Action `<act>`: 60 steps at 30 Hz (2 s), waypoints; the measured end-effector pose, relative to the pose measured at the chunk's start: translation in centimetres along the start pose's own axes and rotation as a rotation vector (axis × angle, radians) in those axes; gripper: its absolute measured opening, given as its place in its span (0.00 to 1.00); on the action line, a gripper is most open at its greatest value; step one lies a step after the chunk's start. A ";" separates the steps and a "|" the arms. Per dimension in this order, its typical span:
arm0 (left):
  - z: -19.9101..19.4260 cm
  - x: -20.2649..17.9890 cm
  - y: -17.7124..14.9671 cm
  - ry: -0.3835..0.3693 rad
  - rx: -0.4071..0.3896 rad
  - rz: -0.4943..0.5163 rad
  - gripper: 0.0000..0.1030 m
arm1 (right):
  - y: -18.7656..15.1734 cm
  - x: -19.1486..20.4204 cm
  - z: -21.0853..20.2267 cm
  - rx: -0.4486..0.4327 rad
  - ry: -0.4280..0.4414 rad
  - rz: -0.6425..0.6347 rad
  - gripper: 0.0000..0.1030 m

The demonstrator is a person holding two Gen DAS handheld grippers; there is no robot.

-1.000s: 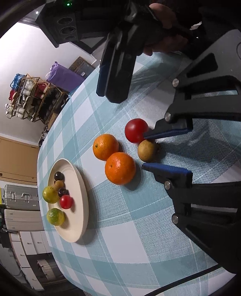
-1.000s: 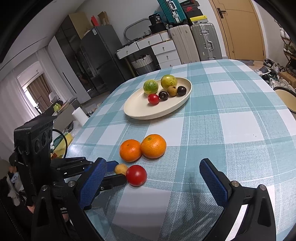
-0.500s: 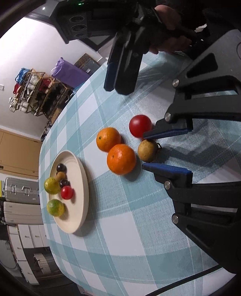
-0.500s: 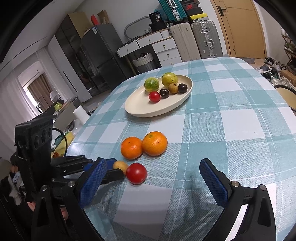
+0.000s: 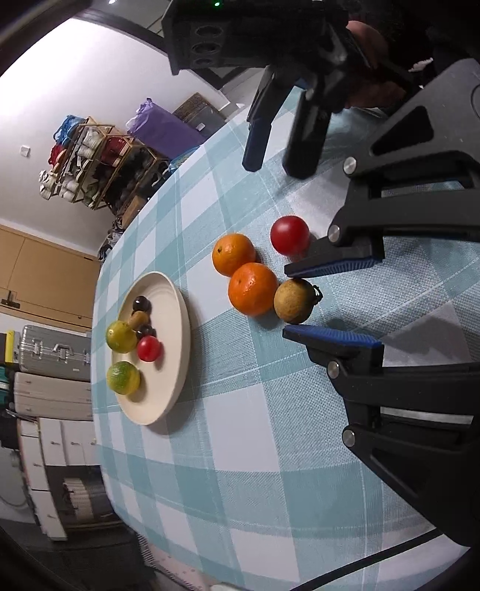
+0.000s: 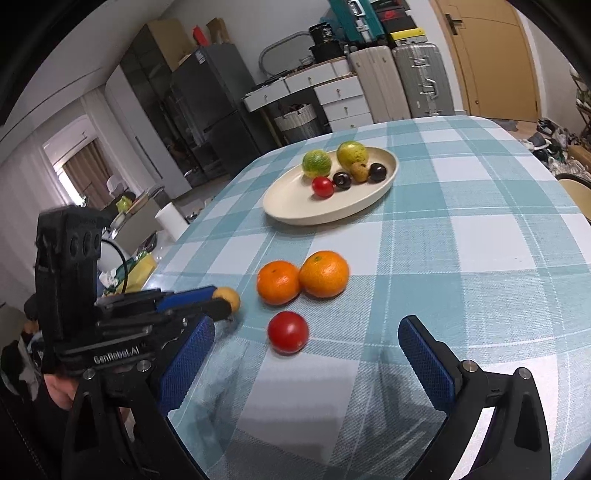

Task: Organize fruits
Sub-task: 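Grasp the brown kiwi-like fruit with the left gripper while the right grasps a red tomato, then carry the brown fruit and red tomato over the plate with both grippers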

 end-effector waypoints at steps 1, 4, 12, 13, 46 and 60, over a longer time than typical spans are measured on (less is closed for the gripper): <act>-0.3 -0.2 -0.1 0.001 -0.009 0.006 0.23 | -0.1 0.2 0.2 0.006 -0.008 -0.008 0.99; -0.9 -0.2 -0.2 -0.006 -0.020 -0.003 0.23 | -0.3 0.7 0.6 0.021 -0.003 -0.020 0.99; -1.4 0.6 -0.4 -0.007 -0.024 -0.043 0.23 | -0.3 1.4 1.7 0.044 0.002 -0.039 0.91; -1.4 0.6 -0.4 -0.004 -0.023 -0.038 0.23 | -0.3 1.5 1.8 0.047 0.001 -0.043 0.86; -1.2 3.8 0.7 -0.053 -0.015 -0.140 0.23 | 0.4 2.0 2.1 0.018 -0.015 -0.084 0.29; -1.8 7.3 8.0 -0.054 -0.086 -0.189 0.23 | 6.8 2.2 0.5 -0.079 0.054 -0.117 0.29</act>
Point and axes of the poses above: each gripper's, at about its wrist camera, not at the fingertips, and z roughly the way its jaws point, x to its left, y to its top, the point moved 2 cm from there along z, roughly the way its jaws point, and after that the axes turned 14 degrees about x, right-handed, at the moved point
